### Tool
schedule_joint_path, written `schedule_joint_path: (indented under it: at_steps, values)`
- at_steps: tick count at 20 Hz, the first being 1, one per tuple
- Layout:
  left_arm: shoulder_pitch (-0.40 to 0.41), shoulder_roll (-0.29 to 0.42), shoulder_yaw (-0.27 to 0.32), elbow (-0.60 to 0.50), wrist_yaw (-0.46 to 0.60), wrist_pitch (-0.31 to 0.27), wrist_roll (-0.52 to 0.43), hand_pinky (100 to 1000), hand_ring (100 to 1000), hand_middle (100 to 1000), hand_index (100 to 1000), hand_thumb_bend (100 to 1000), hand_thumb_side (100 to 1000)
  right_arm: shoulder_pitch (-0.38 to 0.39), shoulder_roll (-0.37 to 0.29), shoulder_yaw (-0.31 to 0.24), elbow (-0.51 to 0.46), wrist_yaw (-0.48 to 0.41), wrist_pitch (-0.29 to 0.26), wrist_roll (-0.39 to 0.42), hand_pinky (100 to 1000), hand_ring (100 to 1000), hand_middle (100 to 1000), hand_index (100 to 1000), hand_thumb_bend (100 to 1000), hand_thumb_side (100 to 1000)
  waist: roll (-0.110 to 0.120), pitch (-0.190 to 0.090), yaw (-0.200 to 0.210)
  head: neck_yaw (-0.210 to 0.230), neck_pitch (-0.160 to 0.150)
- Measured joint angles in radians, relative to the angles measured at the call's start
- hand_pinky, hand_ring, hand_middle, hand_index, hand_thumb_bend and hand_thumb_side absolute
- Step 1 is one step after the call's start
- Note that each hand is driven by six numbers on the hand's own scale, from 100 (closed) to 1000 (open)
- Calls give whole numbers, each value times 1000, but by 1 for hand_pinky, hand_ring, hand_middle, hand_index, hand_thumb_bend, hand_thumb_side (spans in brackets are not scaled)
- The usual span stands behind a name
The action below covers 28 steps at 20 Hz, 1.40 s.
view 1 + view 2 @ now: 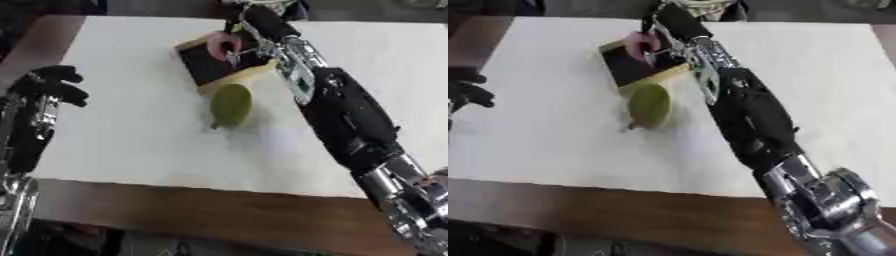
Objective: Pick up objects on the table and place them in the box.
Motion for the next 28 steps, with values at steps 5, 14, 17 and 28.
schedule_joint_path:
  at_steps: [5, 14, 17, 28]
  values:
    - [-3, -4, -3, 0, 3, 0, -4, 549, 566, 612, 745, 100, 707, 9, 13, 4, 2, 61, 11, -30, 835, 777, 691, 897, 100, 113, 1, 0, 0, 0, 0]
    - [-3, -4, -6, 0, 3, 0, -5, 549, 565, 612, 745, 100, 707, 16, 17, 10, -8, 163, 51, -93, 830, 779, 701, 947, 100, 222, 0, 3, -9, 3, 0]
    - [-3, -4, -5, 0, 3, 0, -5, 549, 565, 612, 745, 100, 708, 16, 17, 16, -19, 168, 54, -95, 831, 782, 709, 953, 100, 260, -2, 4, -14, 9, 0]
    - [-3, -3, 8, -1, -3, 2, 8, 549, 565, 611, 744, 100, 707, 4, -62, 109, -142, 7, -38, 27, 842, 797, 740, 957, 100, 296, -10, 10, -58, 47, 0]
